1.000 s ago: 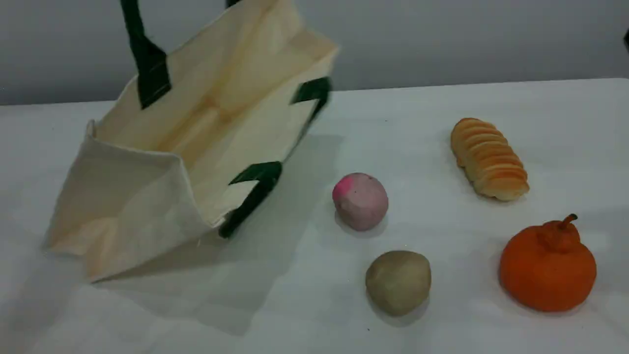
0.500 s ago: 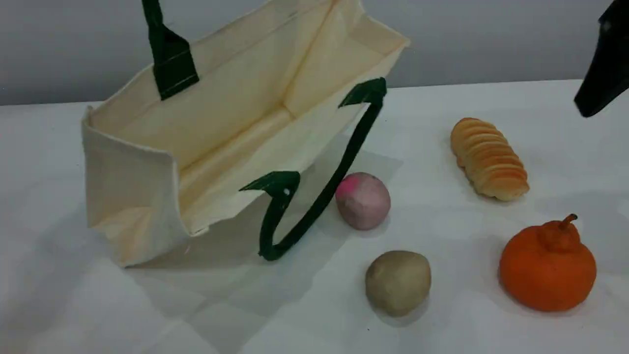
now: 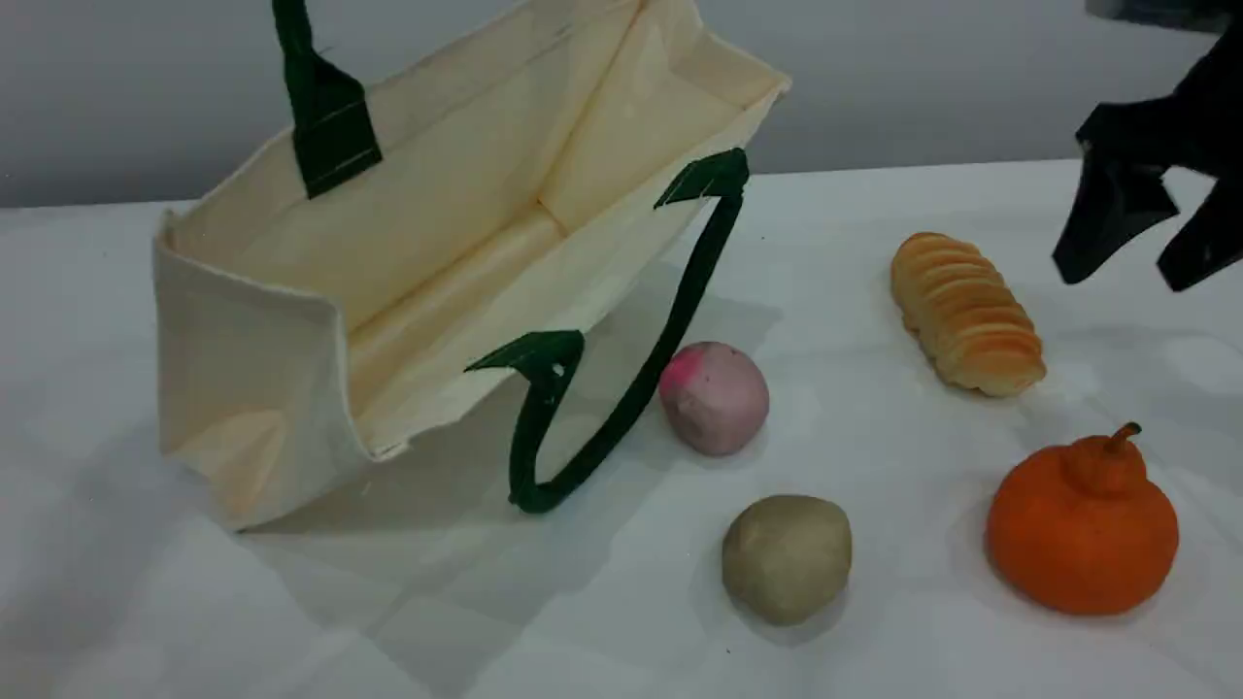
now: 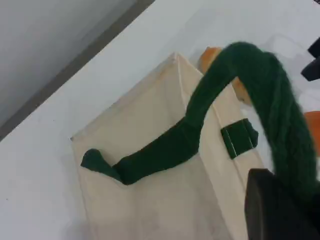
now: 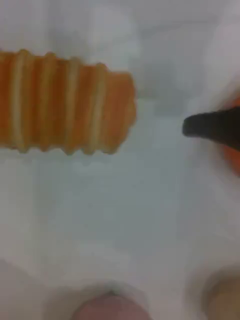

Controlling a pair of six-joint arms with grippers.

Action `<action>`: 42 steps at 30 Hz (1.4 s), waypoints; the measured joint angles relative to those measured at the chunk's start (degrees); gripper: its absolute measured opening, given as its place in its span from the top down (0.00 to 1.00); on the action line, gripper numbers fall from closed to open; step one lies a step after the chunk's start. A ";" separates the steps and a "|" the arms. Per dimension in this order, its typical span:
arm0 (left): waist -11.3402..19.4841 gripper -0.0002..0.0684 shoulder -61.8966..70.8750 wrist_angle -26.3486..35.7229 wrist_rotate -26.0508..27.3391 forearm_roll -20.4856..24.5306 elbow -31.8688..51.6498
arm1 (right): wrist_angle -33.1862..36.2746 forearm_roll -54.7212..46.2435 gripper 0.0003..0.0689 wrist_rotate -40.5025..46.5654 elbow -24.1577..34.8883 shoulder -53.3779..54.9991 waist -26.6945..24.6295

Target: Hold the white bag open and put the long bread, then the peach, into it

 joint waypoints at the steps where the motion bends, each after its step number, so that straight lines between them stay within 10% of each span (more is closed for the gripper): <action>1: 0.00 0.88 0.00 0.00 0.51 0.04 0.00 | 0.00 0.00 0.23 -0.71 -0.65 0.90 0.43; 12: 0.00 0.88 0.00 0.00 0.81 0.18 0.00 | -1.81 -1.33 0.23 -3.15 -9.89 9.32 9.15; 34: 0.00 0.88 0.00 0.00 0.71 0.00 0.00 | -10.91 -8.59 0.23 -3.01 -13.83 18.59 9.16; 42: 0.00 0.88 0.00 0.00 0.71 0.00 0.00 | -11.58 -11.12 0.60 -3.01 -13.83 18.63 9.16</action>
